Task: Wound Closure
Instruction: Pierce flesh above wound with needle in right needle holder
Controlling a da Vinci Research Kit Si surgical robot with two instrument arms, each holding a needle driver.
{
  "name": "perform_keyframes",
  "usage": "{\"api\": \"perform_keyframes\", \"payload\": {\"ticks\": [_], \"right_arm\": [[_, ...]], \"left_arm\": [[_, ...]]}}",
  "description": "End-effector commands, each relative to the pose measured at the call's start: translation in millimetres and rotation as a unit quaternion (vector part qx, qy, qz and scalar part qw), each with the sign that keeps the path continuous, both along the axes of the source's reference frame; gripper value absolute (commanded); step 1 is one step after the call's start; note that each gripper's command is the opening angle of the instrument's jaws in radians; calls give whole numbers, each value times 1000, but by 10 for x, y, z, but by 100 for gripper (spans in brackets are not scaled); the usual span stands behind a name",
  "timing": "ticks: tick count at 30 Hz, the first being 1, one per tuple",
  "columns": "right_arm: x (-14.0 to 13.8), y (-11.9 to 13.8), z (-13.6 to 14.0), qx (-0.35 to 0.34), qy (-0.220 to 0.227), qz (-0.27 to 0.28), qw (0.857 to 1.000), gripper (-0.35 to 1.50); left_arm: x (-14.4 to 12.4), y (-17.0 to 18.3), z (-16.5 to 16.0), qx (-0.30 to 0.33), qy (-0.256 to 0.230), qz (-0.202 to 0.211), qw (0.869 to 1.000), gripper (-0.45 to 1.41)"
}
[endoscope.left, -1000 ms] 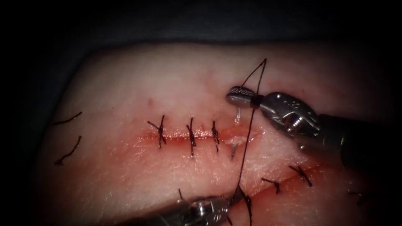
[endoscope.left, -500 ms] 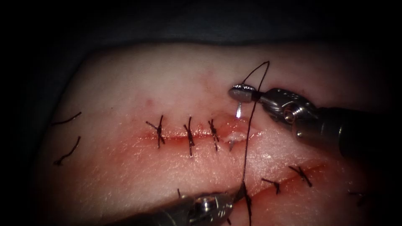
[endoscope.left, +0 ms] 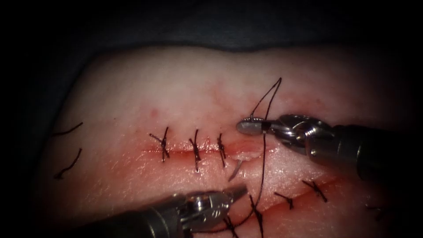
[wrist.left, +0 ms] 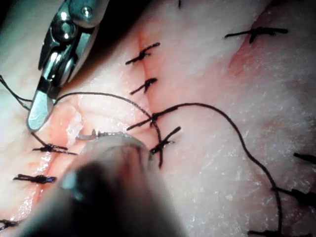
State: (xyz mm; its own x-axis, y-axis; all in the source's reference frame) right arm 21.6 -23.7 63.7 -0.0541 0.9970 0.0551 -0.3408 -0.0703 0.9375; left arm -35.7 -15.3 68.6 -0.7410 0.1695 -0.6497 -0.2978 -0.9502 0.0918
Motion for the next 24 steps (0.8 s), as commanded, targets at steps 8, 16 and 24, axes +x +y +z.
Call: {"api": "perform_keyframes", "payload": {"ticks": [8, 16, 24], "right_arm": [[15, 9, 4, -4, 64, -2, 998, 74], [0, 20, 6, -9, 110, 18, 994, 81], [-7, 27, 18, -22, 107, 28, 994, 78]], "left_arm": [[39, 6, -3, -36, -62, 35, 997, -26], [48, 39, 0, -40, -192, 74, 978, 24], [29, 57, 26, -7, -249, 163, 955, 22]]}}
